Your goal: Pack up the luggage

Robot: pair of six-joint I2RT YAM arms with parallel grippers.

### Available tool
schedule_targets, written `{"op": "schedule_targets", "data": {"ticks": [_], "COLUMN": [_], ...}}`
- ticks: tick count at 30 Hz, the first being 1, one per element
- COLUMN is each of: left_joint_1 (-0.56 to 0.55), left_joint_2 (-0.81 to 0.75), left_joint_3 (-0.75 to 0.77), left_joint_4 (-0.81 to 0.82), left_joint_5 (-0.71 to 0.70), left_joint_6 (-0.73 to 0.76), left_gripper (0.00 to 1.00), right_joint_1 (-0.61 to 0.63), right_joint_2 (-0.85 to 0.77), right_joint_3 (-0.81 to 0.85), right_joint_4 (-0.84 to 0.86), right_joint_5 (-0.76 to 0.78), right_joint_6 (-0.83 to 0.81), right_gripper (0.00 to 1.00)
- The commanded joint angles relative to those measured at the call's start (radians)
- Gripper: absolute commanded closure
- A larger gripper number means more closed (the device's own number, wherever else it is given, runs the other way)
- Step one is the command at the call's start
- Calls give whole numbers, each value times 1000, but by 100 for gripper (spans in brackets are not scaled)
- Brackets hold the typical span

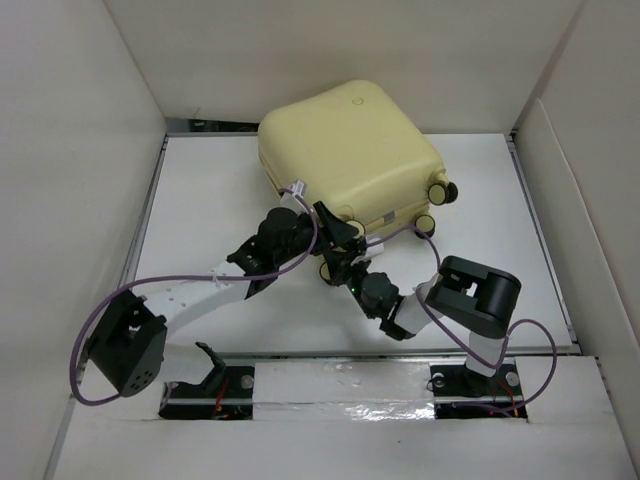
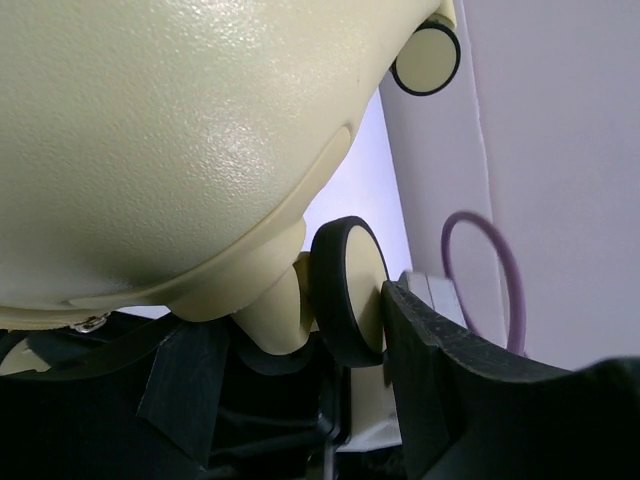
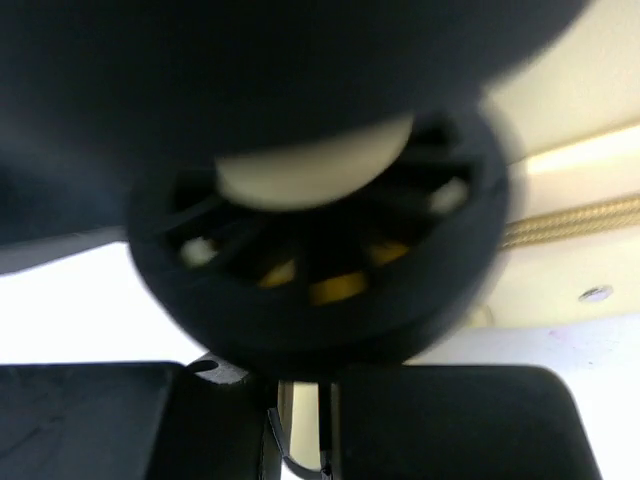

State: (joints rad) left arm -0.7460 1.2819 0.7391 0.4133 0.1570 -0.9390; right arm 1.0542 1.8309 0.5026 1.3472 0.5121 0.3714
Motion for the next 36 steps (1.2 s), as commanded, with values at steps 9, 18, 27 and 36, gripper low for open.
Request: {"op": "schedule_targets", "data": {"ticks": [9, 18, 27, 36], "left_joint_1": [-210, -247, -173, -164], "left_joint_2": [212, 177, -36, -223], "left_joint_3": [304, 306, 200, 125], "left_joint_4": [559, 461, 291, 16], "left_joint_5": [168, 76, -68, -312], "left_joint_6": [-111, -63, 81, 281], "left_gripper": [100, 100, 15, 23], "right_joint_1": [208, 216, 306, 326], "right_joint_2": [117, 77, 24, -94], "right_joint_3": [217, 219, -85, -264], "right_joint_4": [383, 346, 463, 461], "right_joint_5": [-264, -127, 98, 192], "right_joint_6": [75, 7, 17, 0], "right_gripper": [100, 100, 50, 43]}}
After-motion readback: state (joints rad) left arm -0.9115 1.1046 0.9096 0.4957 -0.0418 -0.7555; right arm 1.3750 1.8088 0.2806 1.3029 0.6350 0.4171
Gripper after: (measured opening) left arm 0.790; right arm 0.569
